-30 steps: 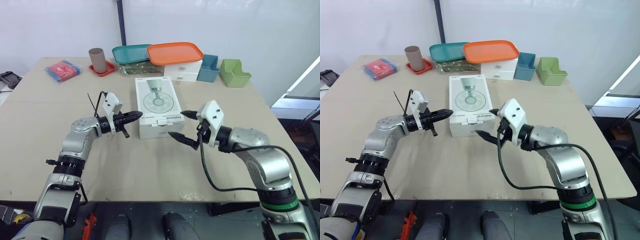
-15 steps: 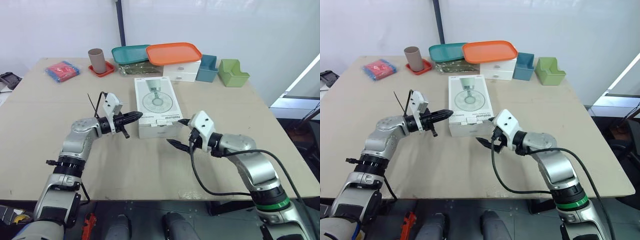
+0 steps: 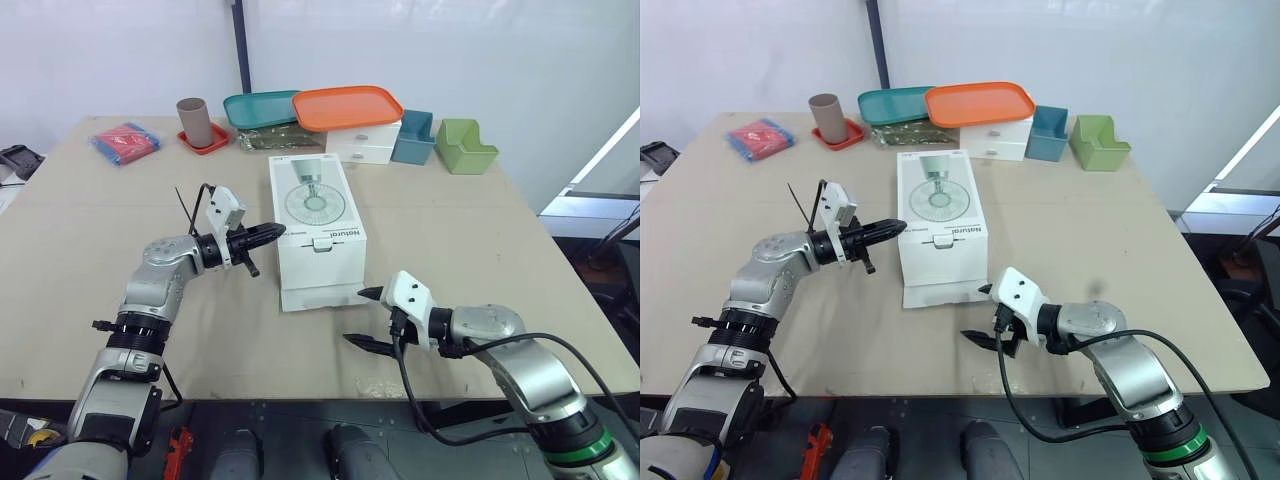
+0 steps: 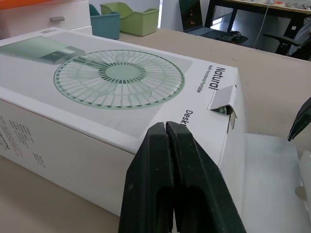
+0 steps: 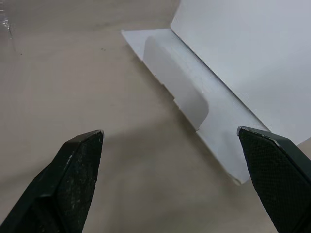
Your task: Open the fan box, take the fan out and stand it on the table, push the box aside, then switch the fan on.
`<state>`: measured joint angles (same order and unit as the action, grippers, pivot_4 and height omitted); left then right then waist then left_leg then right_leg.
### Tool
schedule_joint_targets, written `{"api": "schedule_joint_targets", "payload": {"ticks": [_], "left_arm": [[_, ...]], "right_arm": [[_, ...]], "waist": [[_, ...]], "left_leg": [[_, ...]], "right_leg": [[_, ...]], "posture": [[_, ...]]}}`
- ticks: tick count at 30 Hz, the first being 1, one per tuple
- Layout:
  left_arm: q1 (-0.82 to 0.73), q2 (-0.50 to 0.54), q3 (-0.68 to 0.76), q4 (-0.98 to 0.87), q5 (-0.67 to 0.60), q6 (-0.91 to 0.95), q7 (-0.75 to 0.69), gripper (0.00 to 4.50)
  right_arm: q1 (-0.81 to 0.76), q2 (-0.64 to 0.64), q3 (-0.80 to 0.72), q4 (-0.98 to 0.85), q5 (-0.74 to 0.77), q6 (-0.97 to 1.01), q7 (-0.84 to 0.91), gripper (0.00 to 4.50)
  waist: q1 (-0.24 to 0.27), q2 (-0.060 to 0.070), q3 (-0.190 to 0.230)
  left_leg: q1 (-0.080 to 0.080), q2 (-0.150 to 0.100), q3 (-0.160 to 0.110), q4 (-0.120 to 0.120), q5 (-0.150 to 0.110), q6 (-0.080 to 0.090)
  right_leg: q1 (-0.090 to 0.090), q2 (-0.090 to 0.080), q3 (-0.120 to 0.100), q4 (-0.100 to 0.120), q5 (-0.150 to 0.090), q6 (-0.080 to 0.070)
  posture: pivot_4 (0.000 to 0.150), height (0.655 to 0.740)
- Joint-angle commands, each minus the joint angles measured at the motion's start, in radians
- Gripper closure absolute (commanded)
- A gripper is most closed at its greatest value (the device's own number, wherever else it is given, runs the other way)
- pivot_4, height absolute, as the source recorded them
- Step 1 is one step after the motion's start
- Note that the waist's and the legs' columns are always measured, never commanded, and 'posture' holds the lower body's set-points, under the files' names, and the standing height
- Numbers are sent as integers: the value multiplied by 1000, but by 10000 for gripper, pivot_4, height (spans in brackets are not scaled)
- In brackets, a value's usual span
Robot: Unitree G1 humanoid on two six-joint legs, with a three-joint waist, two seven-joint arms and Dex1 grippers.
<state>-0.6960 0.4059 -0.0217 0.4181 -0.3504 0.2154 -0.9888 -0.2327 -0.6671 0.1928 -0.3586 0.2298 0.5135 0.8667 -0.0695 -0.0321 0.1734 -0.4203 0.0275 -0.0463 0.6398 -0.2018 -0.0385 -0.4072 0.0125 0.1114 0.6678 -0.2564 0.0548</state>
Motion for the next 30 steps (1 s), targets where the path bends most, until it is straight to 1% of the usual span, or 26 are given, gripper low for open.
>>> {"api": "schedule_joint_targets", "payload": {"ticks": [1, 4, 7, 10, 15, 19, 24, 30], "left_arm": [[-23, -1, 16, -15, 4, -19, -1, 44006], [-27, -3, 18, -11, 3, -20, 0, 44006], [-23, -4, 17, -14, 4, -20, -1, 44006], [-16, -5, 17, -22, 3, -19, 1, 44006], [-12, -3, 20, -27, 3, -21, 2, 44006], [-12, -3, 23, -26, 5, -27, 6, 44006], [-10, 1, 25, -24, 6, -29, 3, 44006], [-14, 4, 25, -14, 10, -39, -1, 44006]], "right_arm": [[-49, 39, -67, 25, 21, 18, -59, 0], [-97, 69, -115, 101, 42, 53, -95, 0], [-117, 68, -78, 146, -11, 37, -113, 0], [-139, 92, -71, 190, -16, 32, -124, 0], [-159, 107, -43, 229, -12, 19, -80, 0], [-165, 126, -76, 205, 50, 22, -40, 0], [-136, 109, -128, 141, 150, 40, 23, 0], [-138, 138, -207, 97, 274, 85, 18, 0]], "waist": [[-1, 0, 0], [0, 0, 0], [1, 0, 0], [3, 1, 0], [6, 1, 0], [6, 1, 0], [11, 1, 1], [12, 1, 1]], "left_leg": [[0, 0, 0, 0, 0, 0], [0, 0, 1, 0, 1, -1], [0, 0, 0, 0, 2, -1], [0, 0, 0, 0, 2, -1], [-1, 0, 0, -1, 2, -1], [0, 0, 0, 0, 2, -1], [0, 0, 0, 0, 2, -1], [0, 0, 0, 0, 2, -1]], "right_leg": [[0, 0, 0, 0, 0, 0], [0, 0, 0, 0, 2, 1], [0, 0, 0, 0, 2, 1], [0, 0, 0, 0, 1, 1], [0, 0, 0, 0, 2, 0], [0, 0, 0, 0, 2, 1], [0, 0, 0, 0, 2, 1], [0, 0, 0, 0, 2, 1]], "posture": [[1500, 7400], [1500, 7400], [1500, 7400], [1500, 7400], [1500, 7400], [1500, 7400], [1500, 7400], [1500, 7400]]}}
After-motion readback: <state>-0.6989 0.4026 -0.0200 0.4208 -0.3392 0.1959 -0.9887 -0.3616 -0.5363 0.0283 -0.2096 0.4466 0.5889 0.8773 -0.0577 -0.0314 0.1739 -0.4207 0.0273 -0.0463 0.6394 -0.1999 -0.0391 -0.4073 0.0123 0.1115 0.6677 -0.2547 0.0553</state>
